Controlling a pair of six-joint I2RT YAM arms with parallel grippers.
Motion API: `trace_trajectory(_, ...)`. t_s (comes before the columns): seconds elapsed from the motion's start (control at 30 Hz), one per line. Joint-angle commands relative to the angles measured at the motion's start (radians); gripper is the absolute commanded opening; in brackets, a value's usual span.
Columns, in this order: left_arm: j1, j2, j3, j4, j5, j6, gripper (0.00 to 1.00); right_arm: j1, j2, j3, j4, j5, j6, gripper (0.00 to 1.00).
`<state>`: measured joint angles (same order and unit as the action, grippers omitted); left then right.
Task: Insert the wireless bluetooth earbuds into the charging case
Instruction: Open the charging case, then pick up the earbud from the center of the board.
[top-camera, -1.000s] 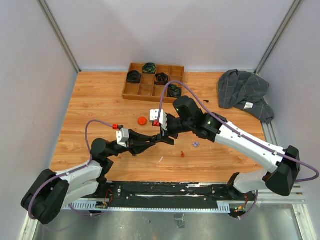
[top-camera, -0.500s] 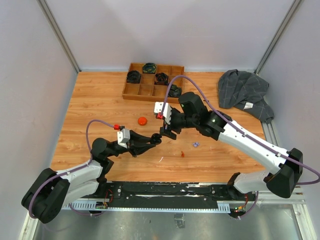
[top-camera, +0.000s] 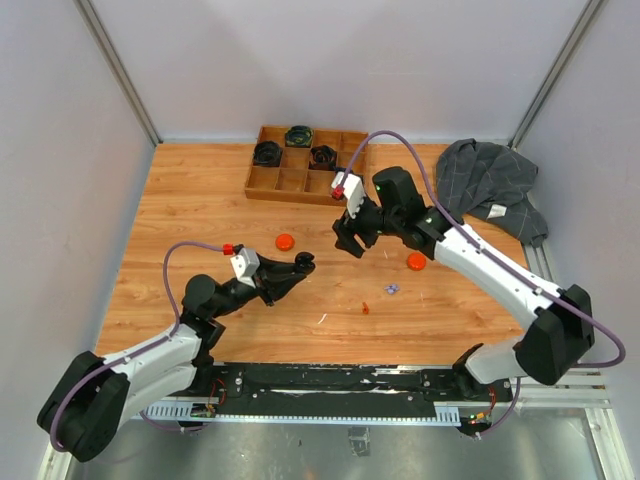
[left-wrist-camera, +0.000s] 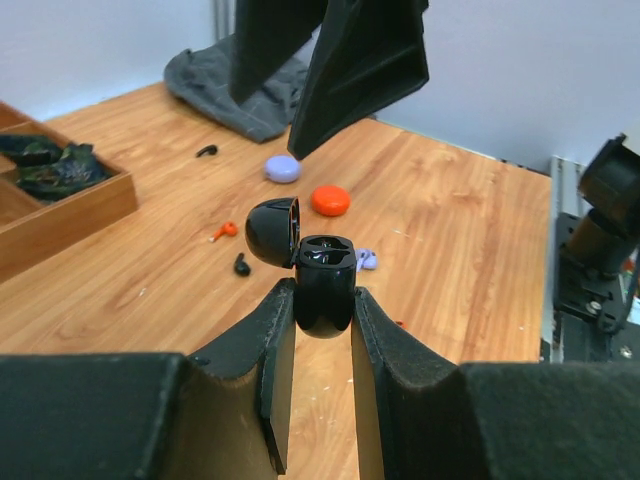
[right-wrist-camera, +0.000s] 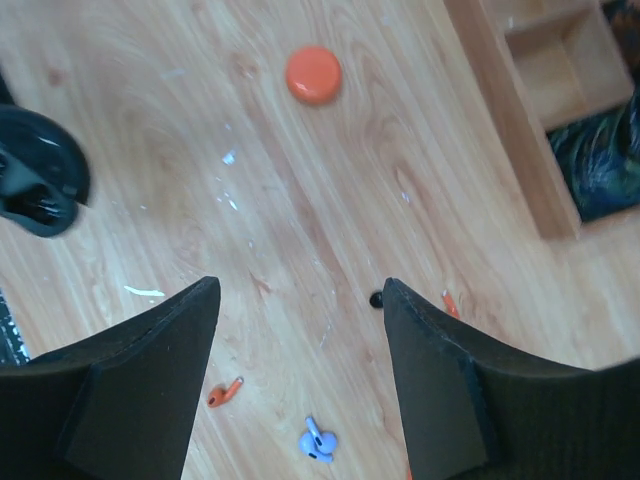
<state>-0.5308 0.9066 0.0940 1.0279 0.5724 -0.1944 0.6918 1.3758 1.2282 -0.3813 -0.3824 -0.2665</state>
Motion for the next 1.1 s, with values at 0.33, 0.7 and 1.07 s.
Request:
trace_trajectory(0.33, 0.008, 0.048, 0.044, -0.122, -0.208, 0.006, 0.0, -0.182, 0.339, 0.004, 0.032, -0.043, 0.09, 0.6)
trace_trajectory(0.7, 0.009, 0.057, 0.069, -0.204, -0.272, 0.032, 0.0, -0.196, 0.554, 0.113, -0.021, 0.001, 0.064, 0.59)
trace_trajectory(1.07, 0.009, 0.045, 0.076, -0.221, -0.261, 0.032, 0.0, -0.192, 0.536, 0.047, -0.089, 0.014, 0.118, 0.54)
